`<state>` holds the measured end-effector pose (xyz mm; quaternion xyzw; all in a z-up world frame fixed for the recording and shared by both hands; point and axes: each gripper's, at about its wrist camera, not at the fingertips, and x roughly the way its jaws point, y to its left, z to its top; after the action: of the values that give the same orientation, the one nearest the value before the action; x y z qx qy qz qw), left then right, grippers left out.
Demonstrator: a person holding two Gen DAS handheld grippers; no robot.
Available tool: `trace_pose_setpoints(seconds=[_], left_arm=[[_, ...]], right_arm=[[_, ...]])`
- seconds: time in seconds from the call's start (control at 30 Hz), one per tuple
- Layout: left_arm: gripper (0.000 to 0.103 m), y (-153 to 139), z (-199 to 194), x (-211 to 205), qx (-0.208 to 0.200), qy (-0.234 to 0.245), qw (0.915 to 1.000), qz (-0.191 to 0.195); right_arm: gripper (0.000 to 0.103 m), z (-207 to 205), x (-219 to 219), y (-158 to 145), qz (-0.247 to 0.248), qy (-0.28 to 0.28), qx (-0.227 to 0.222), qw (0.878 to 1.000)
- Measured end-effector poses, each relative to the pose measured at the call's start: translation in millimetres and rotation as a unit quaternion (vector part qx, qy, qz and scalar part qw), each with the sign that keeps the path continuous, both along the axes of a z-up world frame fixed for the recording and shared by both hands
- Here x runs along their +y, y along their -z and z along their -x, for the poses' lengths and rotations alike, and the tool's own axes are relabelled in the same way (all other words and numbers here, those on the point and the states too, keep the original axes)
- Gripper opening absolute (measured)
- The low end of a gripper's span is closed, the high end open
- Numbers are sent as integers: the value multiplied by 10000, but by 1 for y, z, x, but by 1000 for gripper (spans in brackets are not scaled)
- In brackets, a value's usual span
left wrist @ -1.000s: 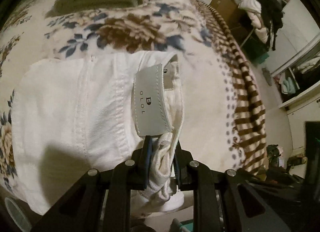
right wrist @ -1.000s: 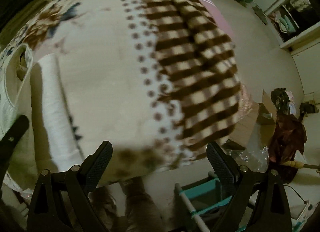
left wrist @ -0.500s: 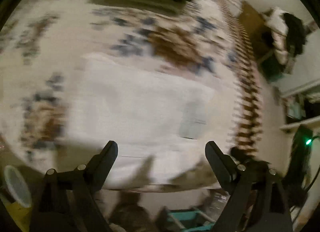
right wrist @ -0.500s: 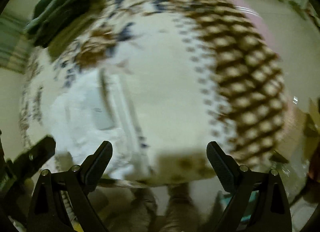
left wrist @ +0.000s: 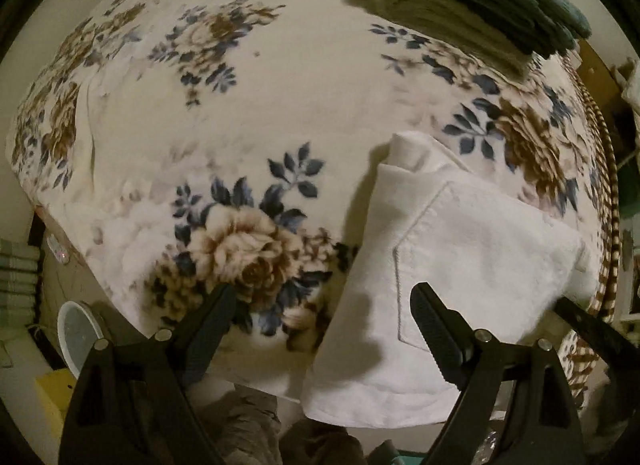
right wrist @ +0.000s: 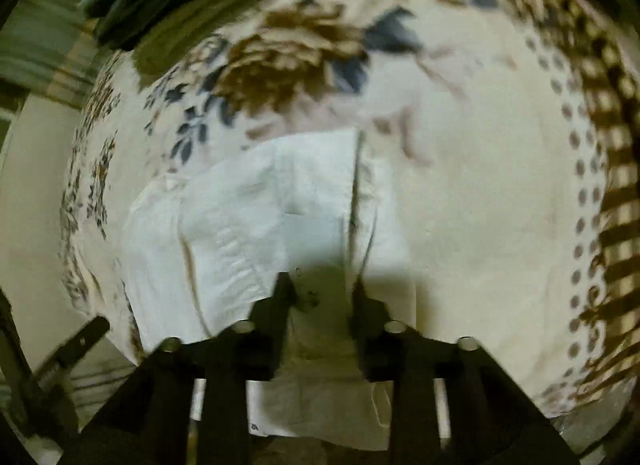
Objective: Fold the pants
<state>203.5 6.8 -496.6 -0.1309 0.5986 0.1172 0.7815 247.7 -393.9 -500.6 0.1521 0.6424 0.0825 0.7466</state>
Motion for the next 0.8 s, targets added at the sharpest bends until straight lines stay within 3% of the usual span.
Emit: trace_pose_setpoints(seconds=[0.1, 0.23, 0.33, 0.47, 0.5, 0.63, 0.7, 0.73, 0.77, 0.8], left_arm=[[89, -5, -2, 4, -105, -40, 9998, 171], [89, -7, -15, 2, -212, -71, 9985, 506], [89, -3, -32, -5, -276, -96, 9961, 834], [89, 10, -58, -24, -271, 119, 9938, 1072], [89, 14, -65, -28, -254, 176, 9932, 1124], [89, 37, -92, -42, -24, 373, 9895, 1393], [88, 51, -102, -43, 29, 320, 9861, 1628], [80, 58, -105, -43, 46, 328, 9824, 1837], [62, 64, -108, -43, 14, 343, 9785, 2032], [53, 66, -109, -44, -7, 365, 9768, 2109]], right_arm=[[15, 12, -1, -31, 330, -8, -359, 9988], [15, 26, -37, -60, 650, 501, -462, 9956], [14, 32, -78, -56, 863, 949, -330, 9912], [16, 33, -109, -28, 611, 1329, 50, 9892], [19, 30, -110, -19, 611, 1232, 169, 9903], [60, 18, -110, -1, 844, 1039, 519, 9896], [65, 19, -119, -5, 503, 1205, 471, 9903], [66, 21, -122, -7, 343, 1276, 459, 9902], [66, 25, -127, -7, 60, 1365, 473, 9895], [66, 27, -129, -5, -86, 1389, 499, 9890]])
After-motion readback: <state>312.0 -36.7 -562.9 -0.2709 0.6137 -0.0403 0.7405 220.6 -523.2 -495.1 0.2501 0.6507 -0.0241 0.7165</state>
